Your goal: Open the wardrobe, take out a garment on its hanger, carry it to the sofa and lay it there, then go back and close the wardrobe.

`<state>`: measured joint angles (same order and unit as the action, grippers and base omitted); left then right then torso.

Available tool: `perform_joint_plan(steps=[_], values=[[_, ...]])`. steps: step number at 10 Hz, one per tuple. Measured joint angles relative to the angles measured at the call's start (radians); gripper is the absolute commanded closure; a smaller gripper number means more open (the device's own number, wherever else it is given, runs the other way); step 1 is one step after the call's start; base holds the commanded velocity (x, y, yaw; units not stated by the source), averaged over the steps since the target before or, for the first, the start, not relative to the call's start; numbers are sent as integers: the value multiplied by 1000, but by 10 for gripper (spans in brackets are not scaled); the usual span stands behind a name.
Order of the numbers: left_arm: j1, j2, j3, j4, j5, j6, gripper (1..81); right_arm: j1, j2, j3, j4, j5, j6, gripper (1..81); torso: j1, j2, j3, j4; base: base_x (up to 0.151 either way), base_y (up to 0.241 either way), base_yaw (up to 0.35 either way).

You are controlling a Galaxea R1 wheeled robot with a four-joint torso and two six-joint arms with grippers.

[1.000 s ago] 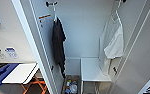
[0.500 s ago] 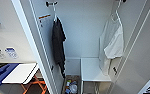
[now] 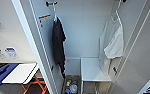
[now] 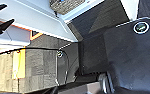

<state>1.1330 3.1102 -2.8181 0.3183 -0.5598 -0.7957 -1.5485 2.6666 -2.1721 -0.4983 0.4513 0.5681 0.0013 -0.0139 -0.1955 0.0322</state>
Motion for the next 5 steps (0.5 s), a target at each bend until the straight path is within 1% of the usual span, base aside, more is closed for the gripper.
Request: perform_joint_plan(steps=[1,3,5], values=[[-2,29,-22,-117,-12,55,10,0,3,3,-1,-1,0,10,0,0,0,0,0,0,0],[3,49,-31,-339,-31,191,10,0,2,4,-4,-5,0,10,0,0,0,0,0,0,0],[16,53,-41,-518,-88,278,10,3,4,4,-4,-20,0,10,0,0,0,0,0,0,0]])
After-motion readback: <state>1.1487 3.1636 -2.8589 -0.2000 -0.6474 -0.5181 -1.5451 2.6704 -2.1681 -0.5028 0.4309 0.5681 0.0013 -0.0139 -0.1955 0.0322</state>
